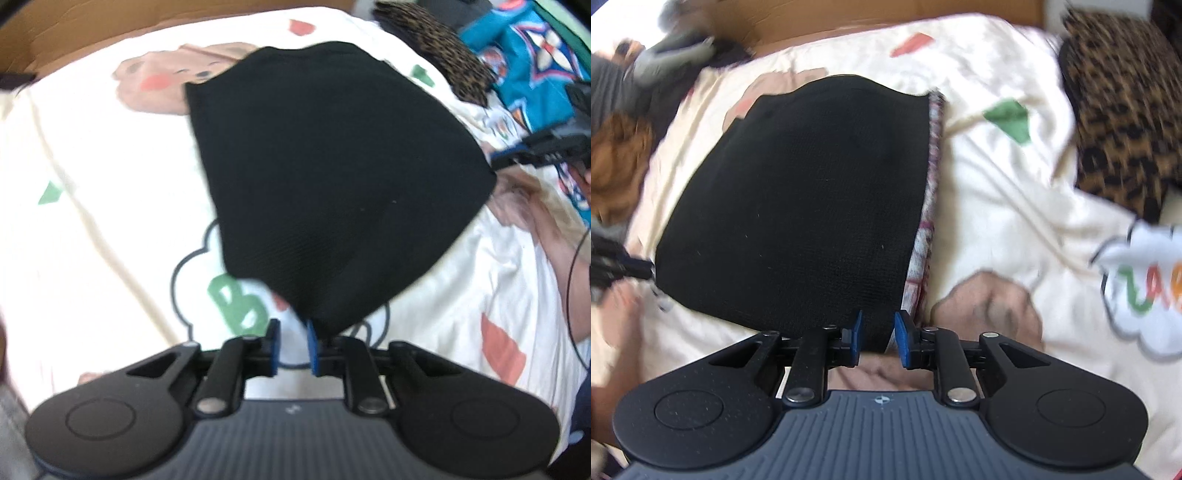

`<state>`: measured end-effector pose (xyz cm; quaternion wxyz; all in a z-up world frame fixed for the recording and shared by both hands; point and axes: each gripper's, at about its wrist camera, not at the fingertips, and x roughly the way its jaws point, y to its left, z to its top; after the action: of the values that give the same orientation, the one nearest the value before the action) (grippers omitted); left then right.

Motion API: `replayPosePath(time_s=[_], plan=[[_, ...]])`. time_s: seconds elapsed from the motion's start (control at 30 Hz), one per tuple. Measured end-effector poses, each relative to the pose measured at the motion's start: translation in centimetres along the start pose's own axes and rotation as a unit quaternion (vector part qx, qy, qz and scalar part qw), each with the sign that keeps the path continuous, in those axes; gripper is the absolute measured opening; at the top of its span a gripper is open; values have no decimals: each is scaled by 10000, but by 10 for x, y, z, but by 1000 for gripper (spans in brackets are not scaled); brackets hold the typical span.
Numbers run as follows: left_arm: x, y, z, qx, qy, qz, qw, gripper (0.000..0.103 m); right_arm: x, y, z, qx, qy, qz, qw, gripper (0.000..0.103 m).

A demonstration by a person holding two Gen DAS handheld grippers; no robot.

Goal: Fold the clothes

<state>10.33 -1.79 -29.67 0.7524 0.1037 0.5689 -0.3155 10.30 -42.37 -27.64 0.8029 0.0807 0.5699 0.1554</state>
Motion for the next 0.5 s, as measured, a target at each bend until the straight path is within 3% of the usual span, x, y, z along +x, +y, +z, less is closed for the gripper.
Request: replayPosePath(time_s=[0.23, 0.4, 0.5], plan=[[4, 9, 1, -653, -143, -410, 9969, 26, 12, -29, -16, 1155, 183, 320, 9926, 33], [17, 9, 2, -847, -74, -476, 9952, 34, 20, -48, -26, 2023, 138, 722, 9766, 45], [23, 10, -2, -1009, -37, -548, 9934, 35, 24, -56, -31, 2404, 73, 950, 9660, 47]])
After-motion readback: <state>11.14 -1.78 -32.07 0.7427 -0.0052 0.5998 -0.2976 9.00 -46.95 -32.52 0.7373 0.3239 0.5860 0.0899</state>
